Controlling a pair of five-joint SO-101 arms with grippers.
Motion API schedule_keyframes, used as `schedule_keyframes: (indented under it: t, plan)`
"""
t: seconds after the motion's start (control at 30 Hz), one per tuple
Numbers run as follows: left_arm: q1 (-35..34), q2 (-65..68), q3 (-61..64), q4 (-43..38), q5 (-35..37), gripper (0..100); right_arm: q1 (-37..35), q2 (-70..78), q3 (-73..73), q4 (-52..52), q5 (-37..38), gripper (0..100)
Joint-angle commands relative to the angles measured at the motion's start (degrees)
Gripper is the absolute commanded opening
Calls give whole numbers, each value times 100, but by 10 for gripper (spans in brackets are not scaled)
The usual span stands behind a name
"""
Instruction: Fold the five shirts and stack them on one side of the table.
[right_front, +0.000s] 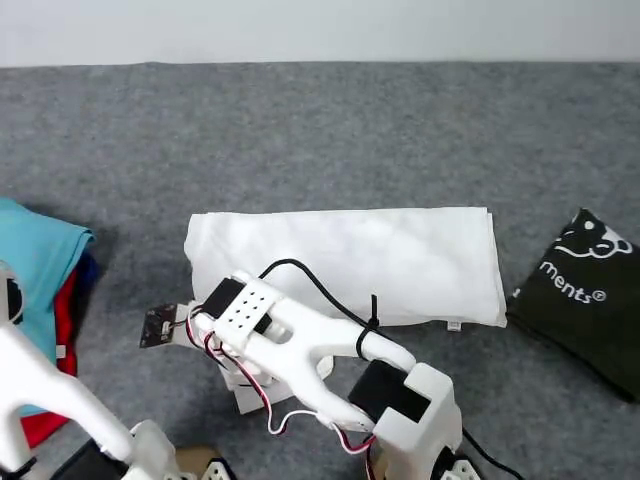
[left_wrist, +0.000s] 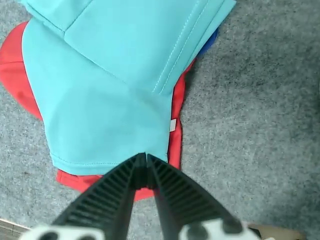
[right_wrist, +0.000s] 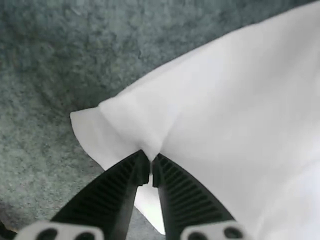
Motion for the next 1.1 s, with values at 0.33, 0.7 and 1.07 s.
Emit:
schedule_keyframes:
  t: [0.33,0.7,1.07]
  plan:
    - [9,-211,-22,114,-35,6,4,-822,-554,1103,167,10]
    - [9,-211,-22,114,-35,6,-338,-822,-519,1156,132,10]
    - [9,-211,-13,114,-35,6,-409,-356,-413,954,-185,113]
